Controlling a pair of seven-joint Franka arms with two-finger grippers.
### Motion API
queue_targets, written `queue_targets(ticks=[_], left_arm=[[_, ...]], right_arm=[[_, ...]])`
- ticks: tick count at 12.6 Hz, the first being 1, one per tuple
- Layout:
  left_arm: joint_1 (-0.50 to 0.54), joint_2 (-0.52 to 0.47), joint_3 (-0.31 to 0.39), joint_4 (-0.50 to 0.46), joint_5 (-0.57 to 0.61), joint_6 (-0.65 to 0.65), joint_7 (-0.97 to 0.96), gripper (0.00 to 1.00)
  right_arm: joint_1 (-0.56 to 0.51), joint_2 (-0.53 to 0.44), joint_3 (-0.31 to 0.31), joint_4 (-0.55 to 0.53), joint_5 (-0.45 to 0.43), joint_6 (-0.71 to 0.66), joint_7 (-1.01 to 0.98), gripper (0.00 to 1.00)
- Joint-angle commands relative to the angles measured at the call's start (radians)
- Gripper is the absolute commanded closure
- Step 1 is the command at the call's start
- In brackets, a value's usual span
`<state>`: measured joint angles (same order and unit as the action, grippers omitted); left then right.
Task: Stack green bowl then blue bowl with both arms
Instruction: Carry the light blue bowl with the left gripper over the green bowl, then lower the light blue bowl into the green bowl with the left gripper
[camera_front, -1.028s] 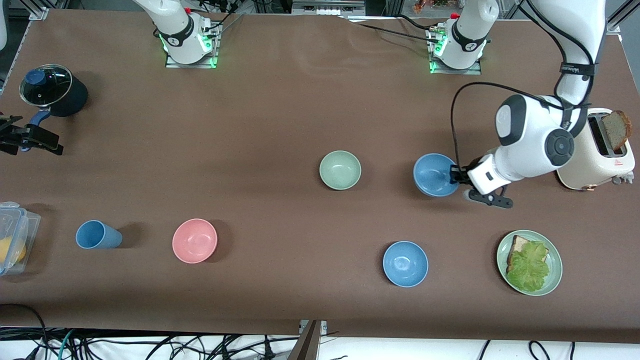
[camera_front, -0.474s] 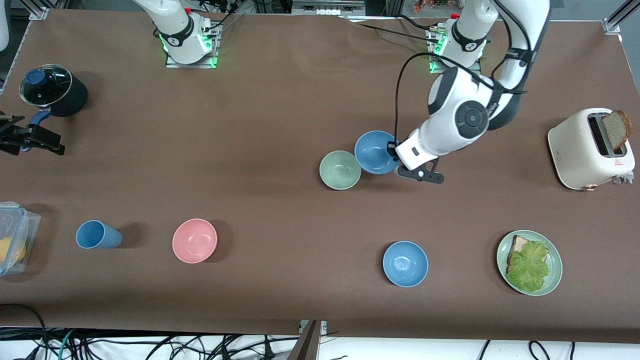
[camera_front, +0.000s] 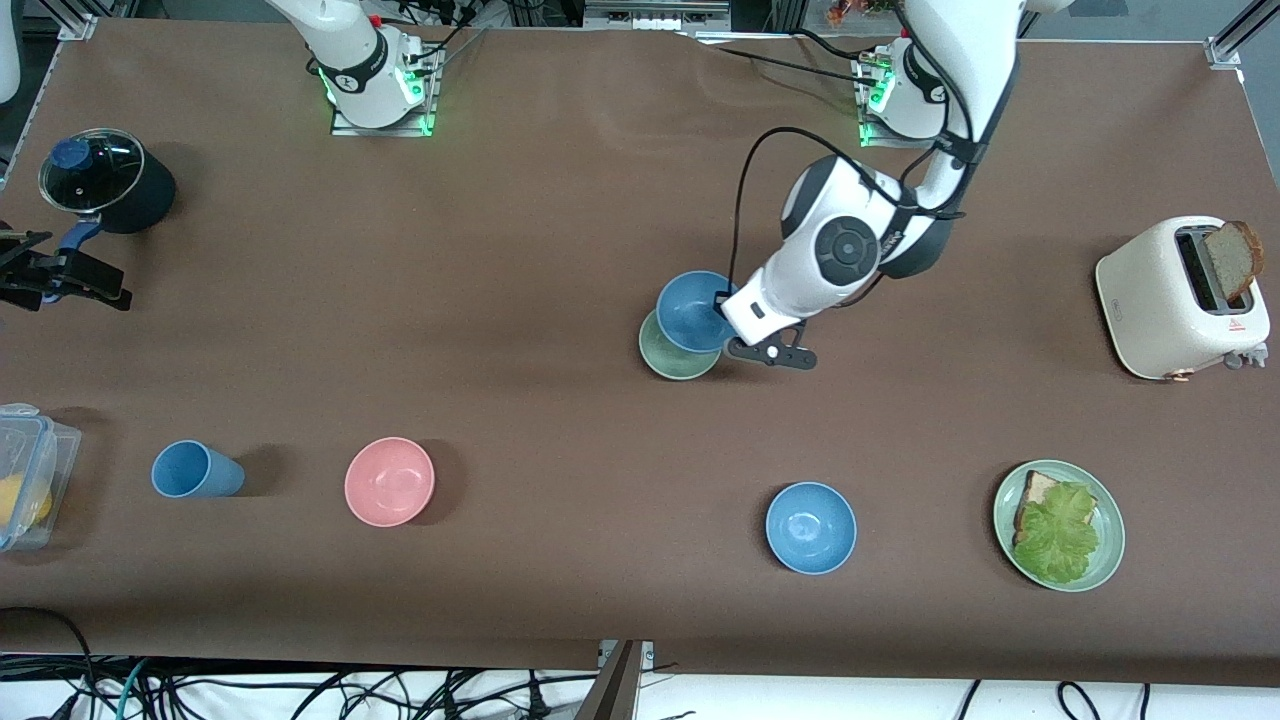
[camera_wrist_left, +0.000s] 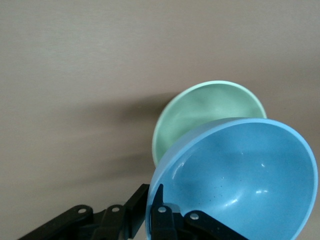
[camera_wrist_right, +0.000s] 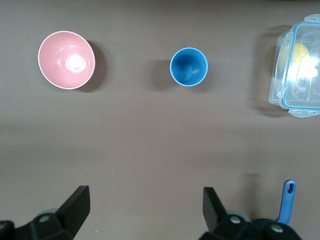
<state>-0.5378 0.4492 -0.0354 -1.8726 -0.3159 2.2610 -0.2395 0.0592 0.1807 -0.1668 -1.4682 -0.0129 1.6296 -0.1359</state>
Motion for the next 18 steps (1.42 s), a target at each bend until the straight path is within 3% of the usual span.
queue_targets(ticks=[1,18], left_arm=[[-0.021,0.048,0.009,0.044,-0.029,0.028,-0.001,1.00],[-0.034,0.105,0.011,0.053,-0.028,0.134,0.003,1.00]], right_arm=[[0.001,-0.023,0.004,-0.018,-0.010,-0.005,-0.014,0.00],[0.001,-0.023,0.003,-0.018,-0.010,-0.001,-0.013,0.00]])
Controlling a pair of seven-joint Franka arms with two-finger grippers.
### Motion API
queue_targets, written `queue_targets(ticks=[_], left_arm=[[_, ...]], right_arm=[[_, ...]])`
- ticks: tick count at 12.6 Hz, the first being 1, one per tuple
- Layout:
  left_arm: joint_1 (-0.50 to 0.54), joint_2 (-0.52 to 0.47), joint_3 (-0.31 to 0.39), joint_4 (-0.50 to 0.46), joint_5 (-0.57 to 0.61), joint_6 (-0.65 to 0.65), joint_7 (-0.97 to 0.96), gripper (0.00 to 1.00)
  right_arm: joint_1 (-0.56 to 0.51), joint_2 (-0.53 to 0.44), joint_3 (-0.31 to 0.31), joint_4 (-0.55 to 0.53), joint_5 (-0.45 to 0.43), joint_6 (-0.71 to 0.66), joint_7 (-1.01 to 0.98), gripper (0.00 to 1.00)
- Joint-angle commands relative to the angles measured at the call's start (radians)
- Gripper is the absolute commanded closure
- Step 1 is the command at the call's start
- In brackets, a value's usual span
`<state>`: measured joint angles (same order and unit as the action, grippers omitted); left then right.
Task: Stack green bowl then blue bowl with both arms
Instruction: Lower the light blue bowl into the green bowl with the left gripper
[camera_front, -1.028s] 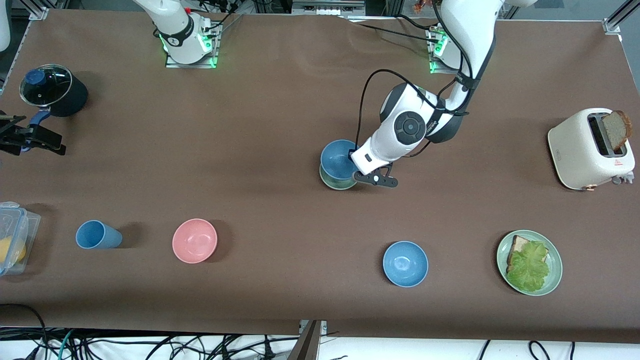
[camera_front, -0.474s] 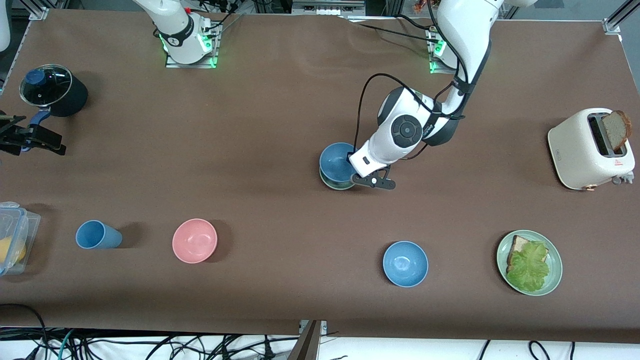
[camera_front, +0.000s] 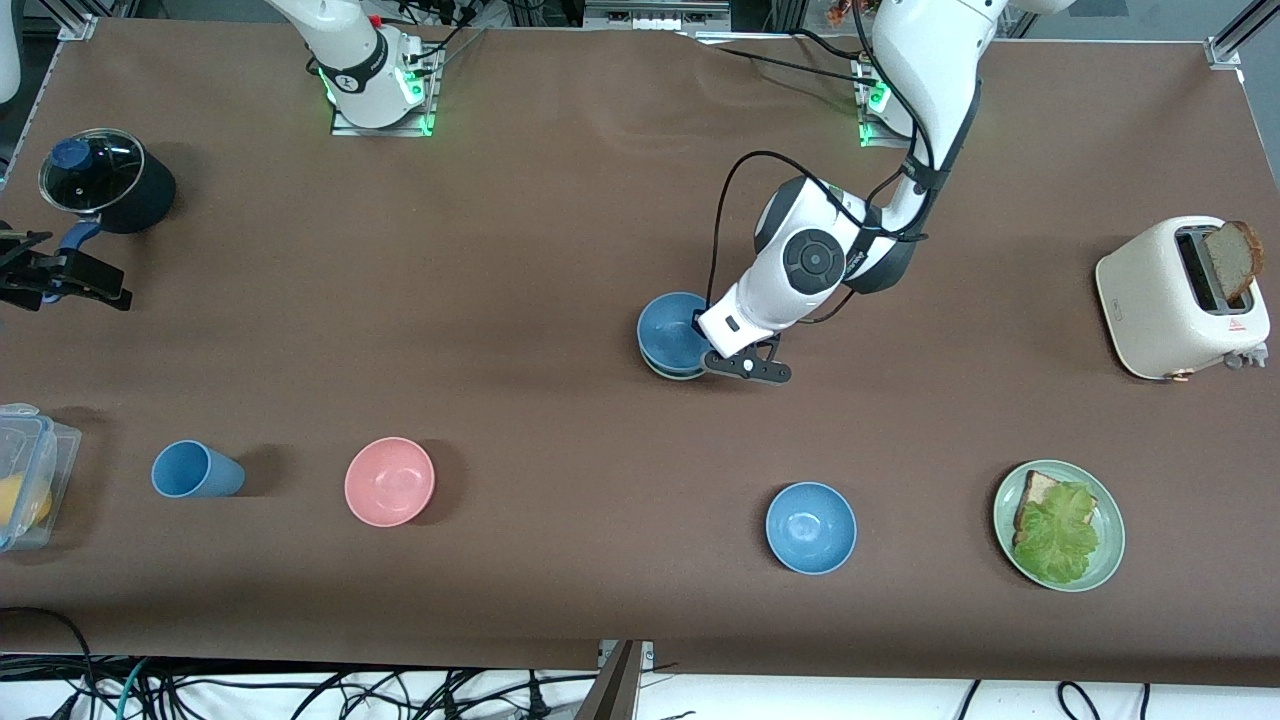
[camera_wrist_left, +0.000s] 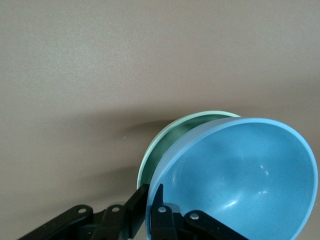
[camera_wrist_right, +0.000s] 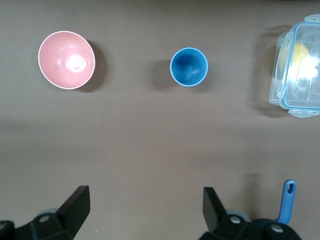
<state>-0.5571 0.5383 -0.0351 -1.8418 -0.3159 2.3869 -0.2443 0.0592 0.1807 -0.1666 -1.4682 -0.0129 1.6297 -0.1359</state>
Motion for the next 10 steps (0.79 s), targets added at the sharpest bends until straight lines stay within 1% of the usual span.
queue_targets(ticks=[1,2,3,6,8,10], left_arm=[[-0.015,0.017,0.011,0.023,-0.028,0.008,0.010,1.00],[-0.015,0.016,0.011,0.023,-0.029,0.008,0.008,0.70],[-0.015,0.011,0.011,0.023,-0.026,0.009,0.019,0.01],[-0.012,-0.013,0.015,0.023,-0.028,0.006,0.017,0.00],[0.005,-0.079,0.015,-0.009,-0.012,0.000,0.013,0.00],[0.048,-0.170,0.015,-0.074,-0.011,-0.002,0.022,0.00]], right_arm=[[0.001,-0.023,0.003,-0.018,-0.010,-0.001,-0.013,0.00],[0.001,-0.023,0.004,-0.018,-0.010,-0.002,-0.013,0.00],[0.001,-0.023,0.004,-0.018,-0.010,-0.001,-0.013,0.00],[0.001,-0.023,0.004,-0.018,-0.010,-0.001,-0.013,0.00],[0.001,-0.023,0.004,-0.018,-0.010,-0.001,-0.013,0.00],[0.001,-0.023,0.004,-0.018,-0.010,-0.001,-0.013,0.00]])
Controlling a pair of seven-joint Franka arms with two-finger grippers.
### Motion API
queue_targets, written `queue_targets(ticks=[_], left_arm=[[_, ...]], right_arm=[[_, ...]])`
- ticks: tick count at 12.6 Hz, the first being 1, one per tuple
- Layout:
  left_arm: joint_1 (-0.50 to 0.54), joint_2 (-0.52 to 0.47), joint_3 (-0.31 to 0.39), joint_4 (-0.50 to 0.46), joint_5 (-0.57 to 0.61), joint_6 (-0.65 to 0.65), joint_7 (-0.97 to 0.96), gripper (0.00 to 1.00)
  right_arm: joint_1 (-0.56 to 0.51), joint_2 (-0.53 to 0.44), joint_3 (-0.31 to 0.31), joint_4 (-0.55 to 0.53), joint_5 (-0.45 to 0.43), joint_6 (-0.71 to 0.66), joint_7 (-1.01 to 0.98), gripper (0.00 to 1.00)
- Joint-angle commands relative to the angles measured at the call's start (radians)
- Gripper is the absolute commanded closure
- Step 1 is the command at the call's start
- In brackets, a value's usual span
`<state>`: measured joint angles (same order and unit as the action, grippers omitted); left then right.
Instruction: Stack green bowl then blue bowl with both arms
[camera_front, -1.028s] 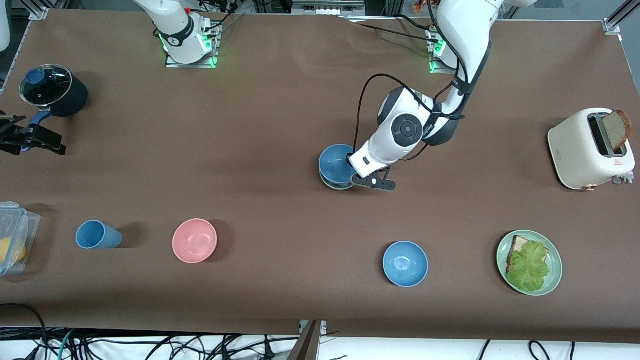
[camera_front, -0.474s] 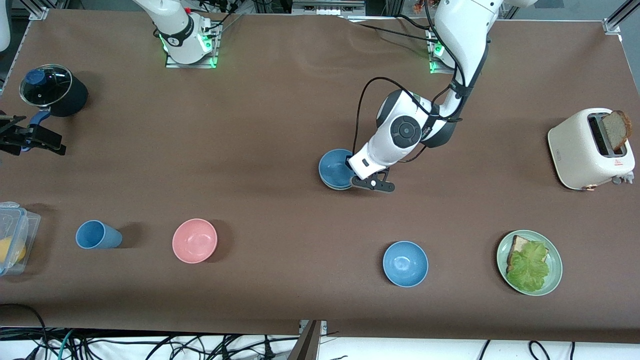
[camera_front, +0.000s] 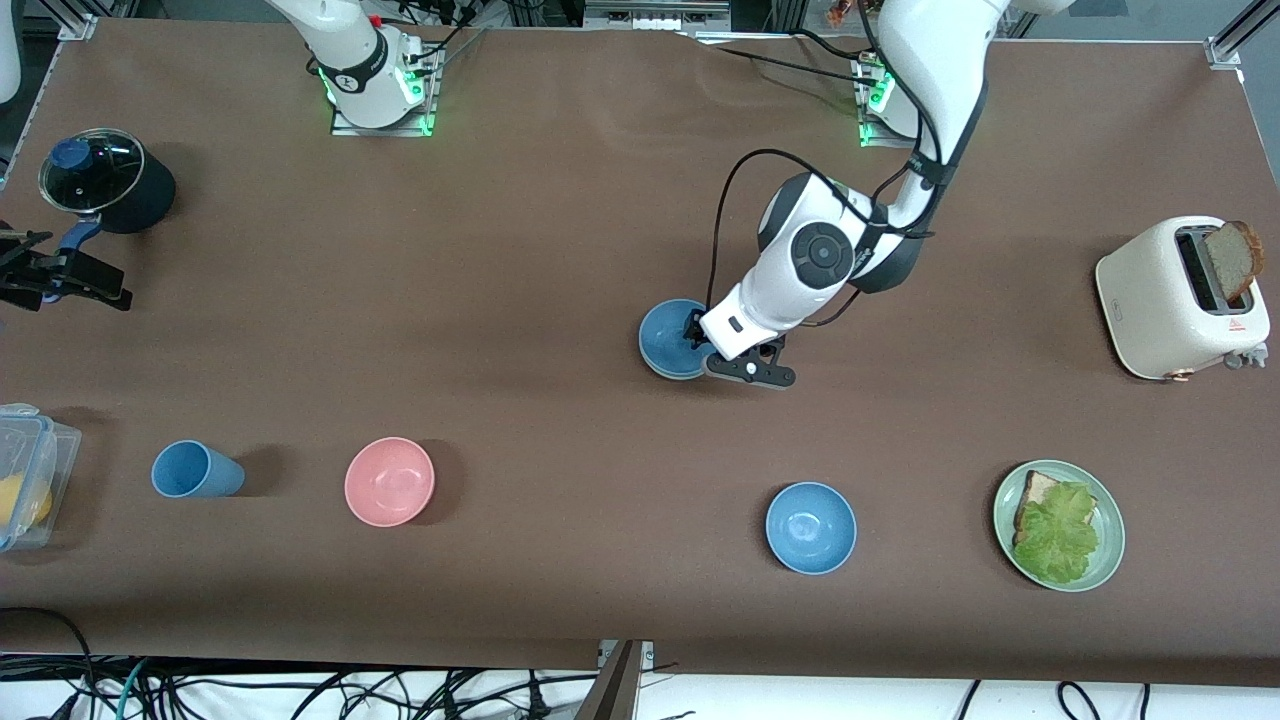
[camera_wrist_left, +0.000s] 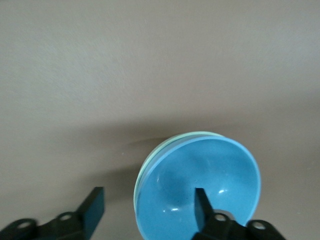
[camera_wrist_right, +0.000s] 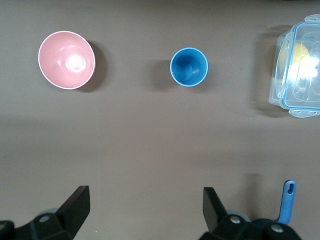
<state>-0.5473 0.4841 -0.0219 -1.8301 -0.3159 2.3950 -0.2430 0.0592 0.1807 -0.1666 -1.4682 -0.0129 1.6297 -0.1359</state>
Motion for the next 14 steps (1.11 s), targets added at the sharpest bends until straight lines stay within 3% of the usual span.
queue_targets(ticks=[1,4,6,8,10,12,14], left_arm=[[0.093,-0.212,0.002,-0.124,-0.011,-0.013,0.019,0.00],[0.228,-0.408,0.002,-0.210,-0.011,-0.029,0.015,0.00],[0.277,-0.504,0.017,-0.195,0.023,-0.272,0.024,0.00],[0.276,-0.544,0.083,-0.094,0.203,-0.495,0.024,0.00],[0.274,-0.535,0.143,0.044,0.265,-0.719,0.025,0.00],[0.282,-0.533,0.181,0.112,0.307,-0.822,0.034,0.00],[0.279,-0.532,0.197,0.143,0.328,-0.843,0.039,0.00]], right_arm=[[0.001,-0.023,0.004,-0.018,-0.010,-0.001,-0.011,0.00],[0.001,-0.023,0.004,-0.018,-0.010,-0.001,-0.011,0.00],[0.002,-0.023,0.006,-0.018,-0.010,-0.001,-0.011,0.00],[0.001,-0.023,0.004,-0.018,-0.010,-0.001,-0.011,0.00],[0.001,-0.023,0.004,-0.018,-0.010,-0.001,-0.011,0.00],[0.001,-0.023,0.004,-0.018,-0.010,0.001,-0.011,0.00],[0.001,-0.023,0.004,-0.018,-0.010,-0.002,-0.010,0.00]])
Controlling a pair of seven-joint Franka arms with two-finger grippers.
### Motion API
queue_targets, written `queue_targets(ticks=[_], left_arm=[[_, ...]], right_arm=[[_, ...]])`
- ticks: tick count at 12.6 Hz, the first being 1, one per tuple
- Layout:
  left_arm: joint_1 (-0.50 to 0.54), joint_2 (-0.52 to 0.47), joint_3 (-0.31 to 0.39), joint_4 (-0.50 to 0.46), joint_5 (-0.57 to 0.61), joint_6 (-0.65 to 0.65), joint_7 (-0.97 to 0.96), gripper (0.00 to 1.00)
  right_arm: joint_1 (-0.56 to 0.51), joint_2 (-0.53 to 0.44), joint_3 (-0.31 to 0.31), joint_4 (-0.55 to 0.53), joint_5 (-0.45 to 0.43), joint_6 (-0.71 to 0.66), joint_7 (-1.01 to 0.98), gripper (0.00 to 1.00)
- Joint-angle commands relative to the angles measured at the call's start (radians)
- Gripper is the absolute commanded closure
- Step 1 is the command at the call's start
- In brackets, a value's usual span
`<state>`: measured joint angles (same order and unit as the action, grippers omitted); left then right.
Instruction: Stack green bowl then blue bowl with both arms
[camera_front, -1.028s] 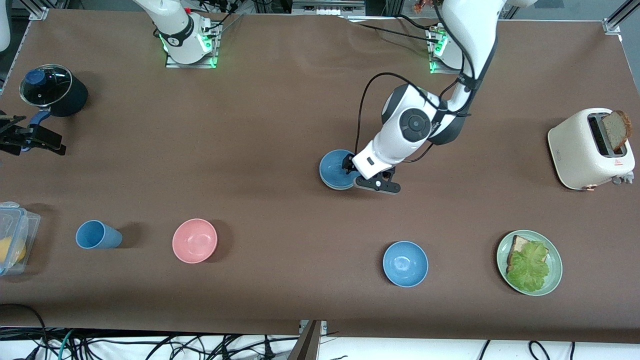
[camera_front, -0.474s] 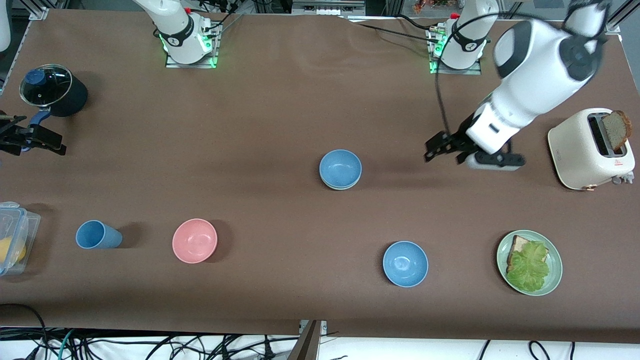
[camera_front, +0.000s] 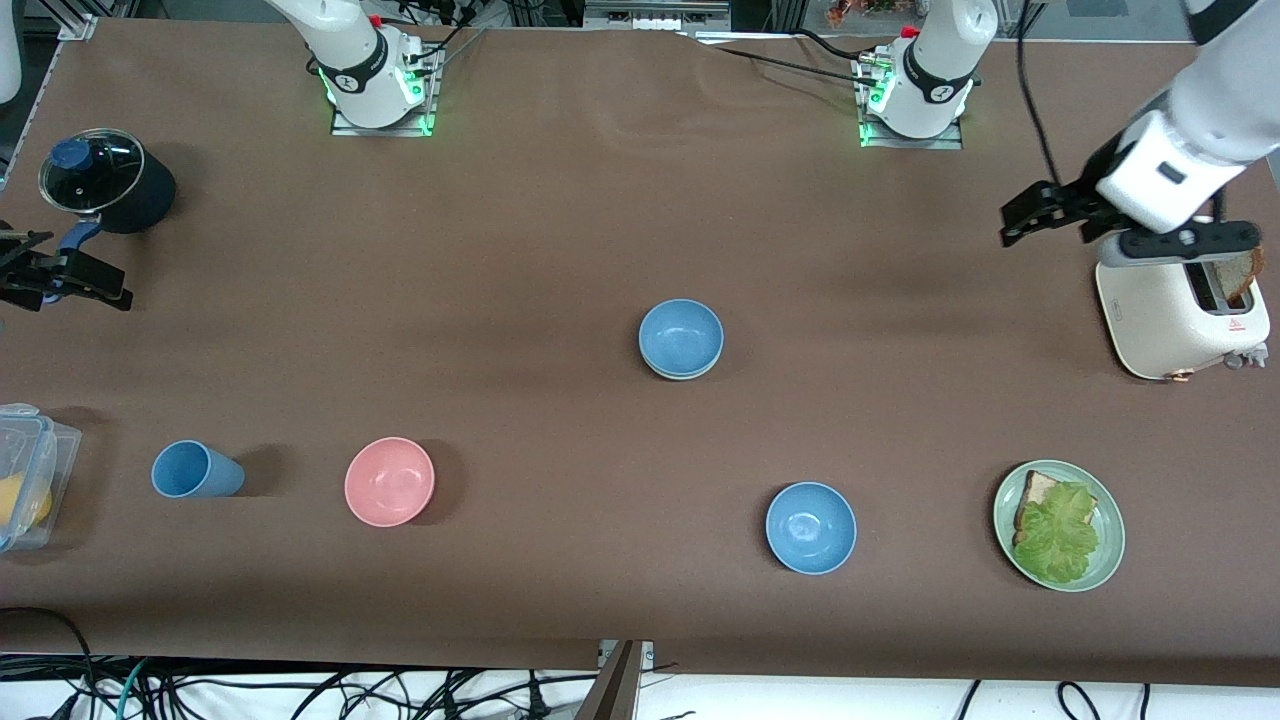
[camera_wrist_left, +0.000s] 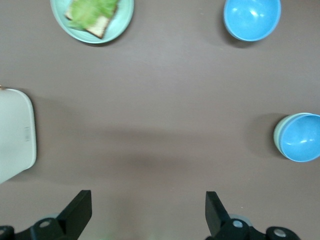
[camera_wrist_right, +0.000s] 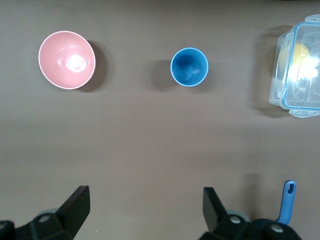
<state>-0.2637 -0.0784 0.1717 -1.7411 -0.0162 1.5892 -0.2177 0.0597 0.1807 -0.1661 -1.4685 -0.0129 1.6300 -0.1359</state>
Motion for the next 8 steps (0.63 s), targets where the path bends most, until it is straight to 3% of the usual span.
queue_targets(ticks=[1,8], left_arm=[[-0.005,0.041,-0.004,0.055,0.028,-0.038,0.003,0.00],[-0.005,0.051,-0.006,0.074,0.025,-0.040,0.008,0.00]], right_arm=[[0.002,-0.023,0.003,-0.018,-0.009,-0.002,-0.008,0.00],[0.002,-0.023,0.005,-0.018,-0.007,-0.007,-0.001,0.00]])
